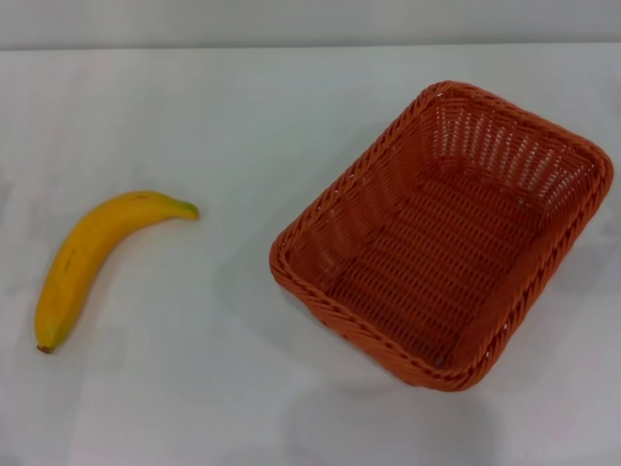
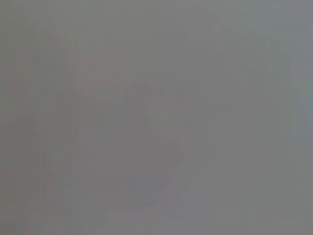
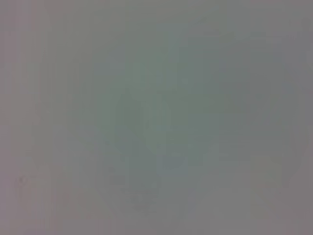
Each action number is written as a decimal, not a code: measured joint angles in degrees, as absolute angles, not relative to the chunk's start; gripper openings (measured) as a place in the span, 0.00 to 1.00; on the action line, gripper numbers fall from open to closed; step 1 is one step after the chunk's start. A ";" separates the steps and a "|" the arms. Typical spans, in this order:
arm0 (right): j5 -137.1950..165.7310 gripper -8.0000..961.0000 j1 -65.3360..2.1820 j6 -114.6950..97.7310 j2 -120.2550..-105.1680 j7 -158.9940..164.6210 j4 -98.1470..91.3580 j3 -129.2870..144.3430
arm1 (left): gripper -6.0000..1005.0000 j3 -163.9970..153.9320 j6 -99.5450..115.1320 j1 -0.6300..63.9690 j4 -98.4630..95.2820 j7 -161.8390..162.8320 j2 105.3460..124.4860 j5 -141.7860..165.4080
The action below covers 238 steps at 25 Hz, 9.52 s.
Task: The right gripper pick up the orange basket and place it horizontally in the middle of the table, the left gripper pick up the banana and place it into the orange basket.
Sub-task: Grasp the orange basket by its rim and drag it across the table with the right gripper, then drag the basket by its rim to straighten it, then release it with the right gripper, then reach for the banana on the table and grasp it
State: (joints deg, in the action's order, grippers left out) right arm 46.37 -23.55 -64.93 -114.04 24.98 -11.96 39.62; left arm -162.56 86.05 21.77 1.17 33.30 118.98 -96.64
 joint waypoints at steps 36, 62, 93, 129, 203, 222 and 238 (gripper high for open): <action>123.70 0.91 -45.35 -76.10 -101.42 108.01 -43.23 52.16 | 0.88 -162.69 87.98 18.16 4.63 37.28 118.84 -89.50; 149.66 0.91 -57.80 -71.55 -110.22 118.44 -37.92 59.82 | 0.88 -162.68 90.21 15.14 3.95 37.74 119.18 -86.63; 154.87 0.26 -61.17 -77.43 -106.83 138.97 -36.98 64.15 | 0.88 -162.18 91.48 16.77 7.79 37.83 118.61 -89.61; 143.56 0.16 -42.01 -96.48 -115.06 161.16 -60.42 44.18 | 0.88 -162.69 90.97 21.72 15.81 42.97 113.02 -89.51; 119.68 0.73 -29.51 -93.68 -106.86 116.25 -51.02 13.66 | 0.88 -163.06 103.01 32.61 57.03 101.38 108.63 -41.00; 118.91 0.73 -29.10 -82.80 -109.00 107.51 -47.31 13.65 | 0.88 -163.22 99.03 60.76 54.53 106.80 106.56 21.26; 118.03 0.72 -29.07 -82.05 -109.84 106.49 -45.19 13.94 | 0.88 -163.12 82.79 62.41 38.37 113.35 111.36 29.37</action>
